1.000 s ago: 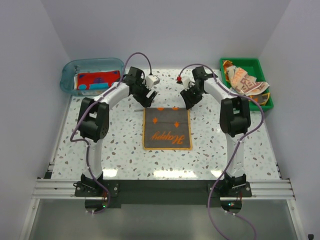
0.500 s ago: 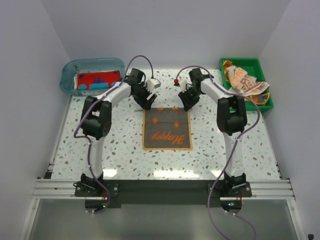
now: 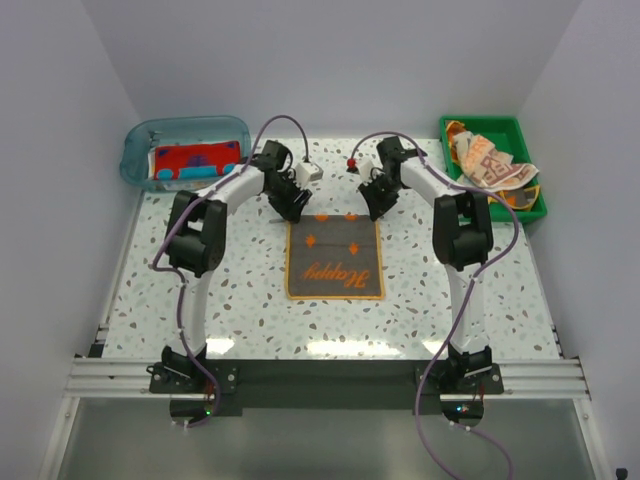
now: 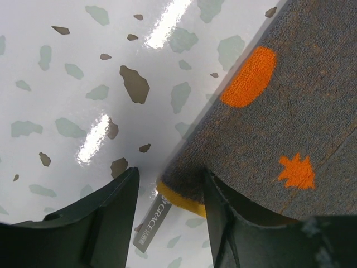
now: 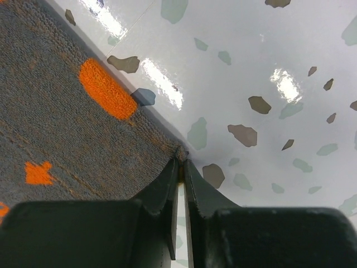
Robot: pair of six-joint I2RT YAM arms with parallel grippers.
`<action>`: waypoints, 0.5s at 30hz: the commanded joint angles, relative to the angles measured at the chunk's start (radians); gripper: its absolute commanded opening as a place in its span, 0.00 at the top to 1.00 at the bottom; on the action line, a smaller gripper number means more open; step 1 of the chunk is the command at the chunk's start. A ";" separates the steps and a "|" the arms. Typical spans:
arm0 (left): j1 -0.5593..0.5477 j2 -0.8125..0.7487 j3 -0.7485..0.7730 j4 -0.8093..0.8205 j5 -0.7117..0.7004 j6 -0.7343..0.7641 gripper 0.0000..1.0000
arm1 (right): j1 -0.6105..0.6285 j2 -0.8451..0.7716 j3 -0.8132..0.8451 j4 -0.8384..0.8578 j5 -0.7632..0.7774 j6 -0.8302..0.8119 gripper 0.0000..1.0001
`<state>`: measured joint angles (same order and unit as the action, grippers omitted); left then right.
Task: Fold and stack the towels
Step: Fold the towel
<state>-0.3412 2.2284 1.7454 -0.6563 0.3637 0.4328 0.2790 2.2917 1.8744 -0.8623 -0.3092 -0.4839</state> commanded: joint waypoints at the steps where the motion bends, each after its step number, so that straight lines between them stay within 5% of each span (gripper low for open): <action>1: 0.007 0.020 0.037 -0.032 0.035 0.009 0.47 | 0.014 0.022 0.015 -0.026 -0.002 -0.013 0.92; 15: -0.030 0.065 -0.041 -0.091 -0.101 0.001 0.54 | 0.031 0.008 -0.037 0.019 0.058 -0.001 0.96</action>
<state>-0.3546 2.2429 1.7611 -0.6704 0.3271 0.4309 0.2996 2.2917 1.8713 -0.8570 -0.2859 -0.4824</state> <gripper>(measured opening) 0.459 0.062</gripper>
